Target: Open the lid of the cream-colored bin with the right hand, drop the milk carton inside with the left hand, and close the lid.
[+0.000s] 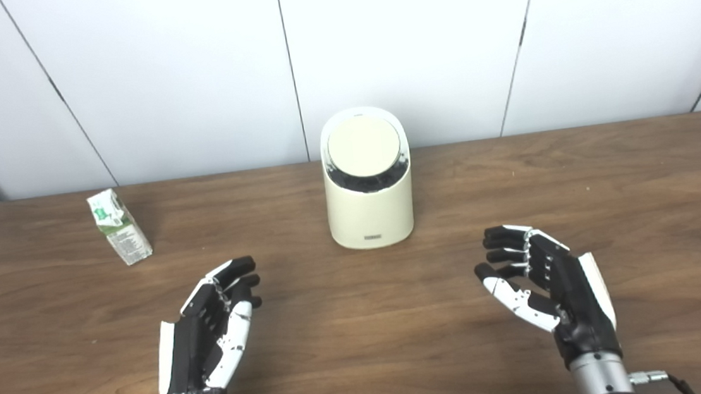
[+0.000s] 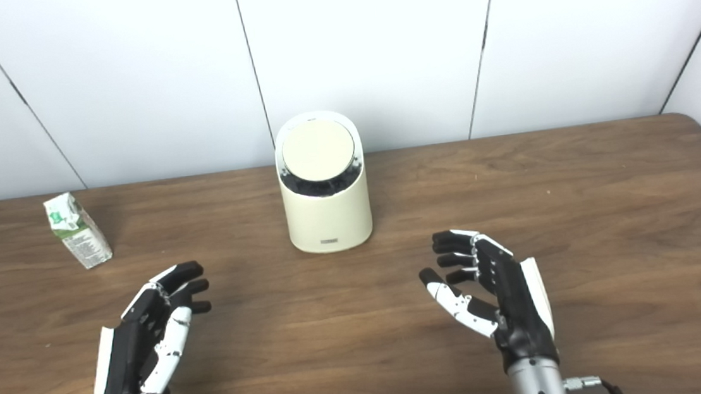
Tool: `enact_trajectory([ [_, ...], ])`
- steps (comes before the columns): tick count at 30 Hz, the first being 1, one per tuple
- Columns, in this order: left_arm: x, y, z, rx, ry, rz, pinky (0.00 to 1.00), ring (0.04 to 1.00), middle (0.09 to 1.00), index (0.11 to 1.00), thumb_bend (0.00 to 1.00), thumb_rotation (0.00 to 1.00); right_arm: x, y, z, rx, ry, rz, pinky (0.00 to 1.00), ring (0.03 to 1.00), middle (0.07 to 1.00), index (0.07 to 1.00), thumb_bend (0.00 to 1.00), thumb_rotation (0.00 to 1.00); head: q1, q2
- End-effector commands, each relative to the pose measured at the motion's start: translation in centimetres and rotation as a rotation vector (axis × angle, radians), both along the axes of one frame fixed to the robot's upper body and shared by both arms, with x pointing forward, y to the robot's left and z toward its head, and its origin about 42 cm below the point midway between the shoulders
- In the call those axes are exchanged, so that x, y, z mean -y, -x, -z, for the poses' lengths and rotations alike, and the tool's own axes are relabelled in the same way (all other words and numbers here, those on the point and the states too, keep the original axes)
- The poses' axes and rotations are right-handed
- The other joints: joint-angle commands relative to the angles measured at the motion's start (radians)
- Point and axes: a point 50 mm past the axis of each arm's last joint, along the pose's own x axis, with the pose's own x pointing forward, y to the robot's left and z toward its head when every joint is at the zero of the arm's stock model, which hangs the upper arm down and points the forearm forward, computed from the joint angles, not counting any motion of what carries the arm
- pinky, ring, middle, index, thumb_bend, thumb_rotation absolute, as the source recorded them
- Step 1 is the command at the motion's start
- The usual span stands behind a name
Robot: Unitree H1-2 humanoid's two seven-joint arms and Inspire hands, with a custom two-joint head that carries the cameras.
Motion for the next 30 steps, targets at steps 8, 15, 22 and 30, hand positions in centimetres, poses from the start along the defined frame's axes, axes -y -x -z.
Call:
enact_trajectory([
  [8,-0.1,0.3,-0.7,0.041,-0.010,-0.002,0.64,0.737,0.769,0.757,0.26,0.46,-0.3,-0.2,-1.2,0.060,0.006,-0.011,0.55,0.641,0.664,0.640,0.28,0.18,-0.001,0.000],
  [15,0.1,0.2,-0.8,0.040,-0.003,-0.003,0.64,0.734,0.767,0.757,0.26,0.45,-0.2,-0.3,-1.3,0.049,0.000,-0.003,0.56,0.647,0.669,0.644,0.29,0.19,0.000,0.000],
  [22,0.2,-0.2,-0.6,0.043,-0.006,-0.006,0.64,0.733,0.765,0.755,0.26,0.45,-0.7,-1.8,-3.7,0.044,0.114,-0.088,0.83,0.901,0.912,0.910,0.49,0.68,-0.002,-0.003],
  [30,0.2,-0.5,-0.3,0.046,0.000,-0.001,0.64,0.737,0.769,0.754,0.26,0.44,-1.4,-7.7,-9.0,0.197,0.123,-0.137,0.98,1.000,1.000,1.000,0.72,0.80,-0.006,-0.008],
])
